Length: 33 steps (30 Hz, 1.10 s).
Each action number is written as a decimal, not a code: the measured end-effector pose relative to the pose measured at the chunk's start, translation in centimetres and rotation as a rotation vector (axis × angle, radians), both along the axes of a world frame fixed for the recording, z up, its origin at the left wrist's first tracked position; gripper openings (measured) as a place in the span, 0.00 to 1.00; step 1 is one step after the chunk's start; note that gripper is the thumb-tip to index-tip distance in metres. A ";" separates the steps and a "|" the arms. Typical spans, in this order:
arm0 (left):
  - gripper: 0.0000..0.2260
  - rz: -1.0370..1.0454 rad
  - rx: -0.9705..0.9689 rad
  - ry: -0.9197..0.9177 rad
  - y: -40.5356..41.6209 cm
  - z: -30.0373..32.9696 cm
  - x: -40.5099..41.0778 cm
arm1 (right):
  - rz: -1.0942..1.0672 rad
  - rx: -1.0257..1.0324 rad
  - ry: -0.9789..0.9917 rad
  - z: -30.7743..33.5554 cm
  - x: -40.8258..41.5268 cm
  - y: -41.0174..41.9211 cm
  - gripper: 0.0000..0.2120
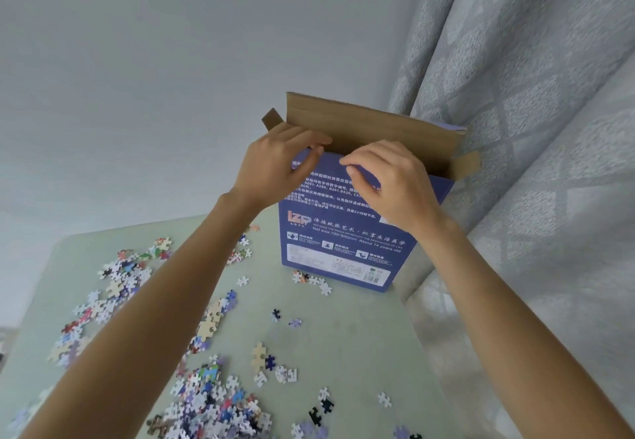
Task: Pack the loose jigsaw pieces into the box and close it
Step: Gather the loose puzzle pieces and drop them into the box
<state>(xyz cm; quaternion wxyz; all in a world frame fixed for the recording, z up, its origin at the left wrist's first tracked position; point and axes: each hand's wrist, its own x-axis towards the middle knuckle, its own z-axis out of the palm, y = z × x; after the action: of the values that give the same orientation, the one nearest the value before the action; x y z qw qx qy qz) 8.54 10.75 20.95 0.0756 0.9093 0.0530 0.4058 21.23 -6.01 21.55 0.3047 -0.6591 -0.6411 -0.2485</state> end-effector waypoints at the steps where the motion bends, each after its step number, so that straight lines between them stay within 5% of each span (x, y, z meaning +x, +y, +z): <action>1: 0.08 0.007 -0.015 -0.044 -0.4 -0.4 -0.9 | 0.019 0.022 0.000 -1.0 -0.7 -0.4 0.07; 5: 0.10 0.049 -0.195 -0.016 -2.0 -5.5 -6.1 | 0.070 -0.113 0.115 -8.2 -4.1 -2.3 0.07; 9: 0.13 0.180 -0.463 0.232 -3.5 -12.7 -12.2 | 0.016 -0.388 0.305 -17.6 -7.4 -5.7 0.09; 15: 0.15 0.415 -0.744 0.651 -8.1 -22.3 -20.5 | -0.372 -0.720 0.564 -27.3 -10.8 -15.1 0.14; 23: 0.30 0.520 -0.715 0.817 -16.7 -28.1 -28.3 | -0.820 -0.743 0.836 -31.8 -17.2 -25.3 0.29; 30: 0.34 0.449 -0.739 0.804 -20.3 -30.8 -32.9 | -0.591 -0.743 0.795 -33.1 -26.6 -16.7 0.34; 33: 0.34 0.400 -0.748 0.766 -20.4 -31.0 -33.5 | -0.305 -0.819 0.768 -32.7 -29.4 -12.3 0.32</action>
<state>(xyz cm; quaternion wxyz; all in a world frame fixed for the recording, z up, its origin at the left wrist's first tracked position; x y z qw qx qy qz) -24.92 -9.67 -10.07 0.2894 0.8750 0.3879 0.0071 -8.20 -18.33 -11.17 0.1963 -0.8509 -0.4264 0.2356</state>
